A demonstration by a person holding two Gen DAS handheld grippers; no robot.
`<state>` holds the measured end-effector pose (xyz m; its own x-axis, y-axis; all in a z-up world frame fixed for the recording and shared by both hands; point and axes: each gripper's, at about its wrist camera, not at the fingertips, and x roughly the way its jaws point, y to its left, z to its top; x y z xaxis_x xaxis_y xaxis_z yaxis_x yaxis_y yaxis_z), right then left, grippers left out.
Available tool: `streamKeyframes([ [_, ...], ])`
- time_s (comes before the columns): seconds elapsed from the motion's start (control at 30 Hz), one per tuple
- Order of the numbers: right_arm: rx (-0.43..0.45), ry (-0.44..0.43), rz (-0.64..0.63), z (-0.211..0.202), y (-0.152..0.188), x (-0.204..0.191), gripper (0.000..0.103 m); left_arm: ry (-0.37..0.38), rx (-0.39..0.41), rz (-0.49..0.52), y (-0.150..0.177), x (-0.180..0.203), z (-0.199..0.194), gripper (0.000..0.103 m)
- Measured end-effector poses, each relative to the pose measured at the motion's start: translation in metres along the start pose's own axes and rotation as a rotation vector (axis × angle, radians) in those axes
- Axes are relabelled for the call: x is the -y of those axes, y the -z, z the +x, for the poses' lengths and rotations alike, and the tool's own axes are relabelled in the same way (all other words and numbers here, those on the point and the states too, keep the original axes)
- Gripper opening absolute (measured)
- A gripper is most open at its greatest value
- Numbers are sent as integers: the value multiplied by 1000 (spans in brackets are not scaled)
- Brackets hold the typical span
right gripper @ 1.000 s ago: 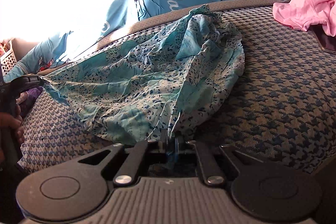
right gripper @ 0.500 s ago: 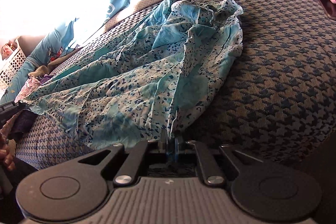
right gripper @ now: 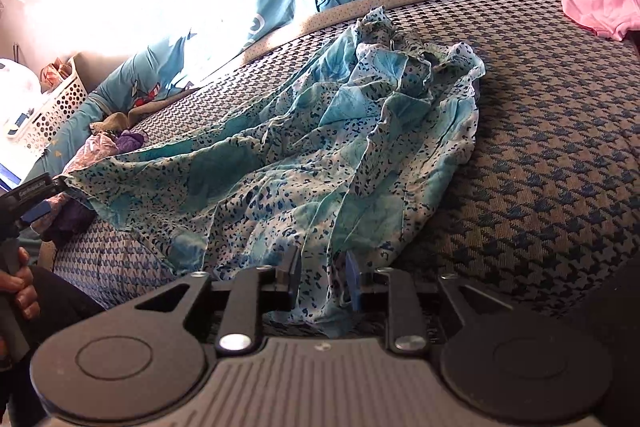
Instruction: Fold clothes
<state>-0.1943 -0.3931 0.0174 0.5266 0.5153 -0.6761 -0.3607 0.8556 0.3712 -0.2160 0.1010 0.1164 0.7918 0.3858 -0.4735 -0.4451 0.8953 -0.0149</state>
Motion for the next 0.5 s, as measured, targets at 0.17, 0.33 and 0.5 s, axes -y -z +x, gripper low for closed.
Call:
streamKeyframes([
  [0.17,-3,-3,22,-3,-10,7,33,-32,-37,11,-4,-5,-1,90],
  [0.33,9,-21,64,8,-14,12,33,-87,-132,41,5,-9,14,96],
  [0.5,18,29,43,28,-18,1,34,-70,-194,79,14,-3,19,99],
])
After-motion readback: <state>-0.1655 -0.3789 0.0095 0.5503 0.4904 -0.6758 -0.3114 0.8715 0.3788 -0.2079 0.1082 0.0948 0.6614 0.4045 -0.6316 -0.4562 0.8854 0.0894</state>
